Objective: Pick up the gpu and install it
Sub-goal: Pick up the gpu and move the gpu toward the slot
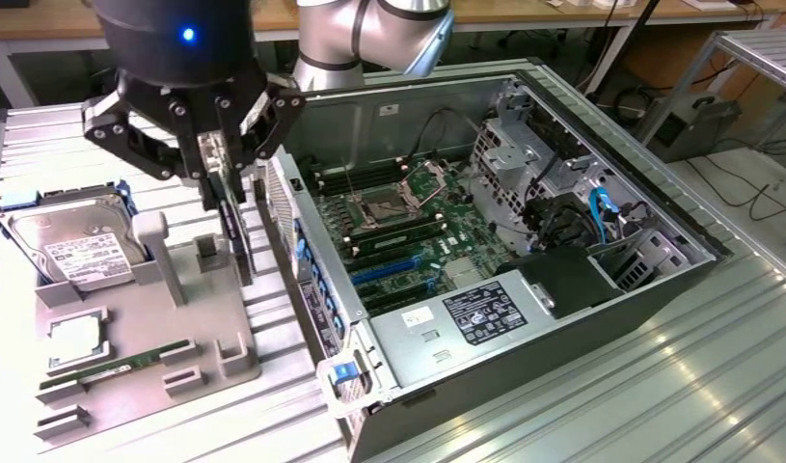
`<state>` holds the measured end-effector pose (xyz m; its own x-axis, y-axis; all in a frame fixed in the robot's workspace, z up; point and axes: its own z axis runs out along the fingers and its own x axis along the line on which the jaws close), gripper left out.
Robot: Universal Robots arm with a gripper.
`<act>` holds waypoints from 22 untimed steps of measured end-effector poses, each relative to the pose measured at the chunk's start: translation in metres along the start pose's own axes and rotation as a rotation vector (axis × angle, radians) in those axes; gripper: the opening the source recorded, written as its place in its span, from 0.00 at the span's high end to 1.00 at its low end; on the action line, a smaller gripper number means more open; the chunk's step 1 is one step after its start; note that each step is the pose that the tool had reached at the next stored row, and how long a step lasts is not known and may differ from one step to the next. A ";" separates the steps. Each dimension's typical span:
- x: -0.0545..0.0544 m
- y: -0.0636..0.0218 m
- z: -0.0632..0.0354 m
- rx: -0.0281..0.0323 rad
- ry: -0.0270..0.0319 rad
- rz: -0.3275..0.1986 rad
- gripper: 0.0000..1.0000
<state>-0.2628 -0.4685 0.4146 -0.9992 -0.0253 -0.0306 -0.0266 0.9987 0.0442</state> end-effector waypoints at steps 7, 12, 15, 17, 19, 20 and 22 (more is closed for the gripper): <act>-0.018 -0.0071 -0.0325 -0.0002 0.0065 0.000 0.74; -0.042 -0.0108 -0.0511 -0.0007 0.0208 0.001 0.74; -0.059 -0.0114 -0.0511 -0.0014 0.0265 0.001 0.74; -0.069 -0.0117 -0.0509 -0.0014 0.0292 0.001 0.74; -0.080 -0.0119 -0.0505 -0.0015 0.0324 0.002 0.74; -0.085 -0.0121 -0.0504 -0.0016 0.0338 0.001 0.74; -0.095 -0.0123 -0.0498 -0.0016 0.0381 0.002 0.74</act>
<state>-0.1686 -0.4807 0.4667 -0.9997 -0.0251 0.0075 -0.0247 0.9986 0.0458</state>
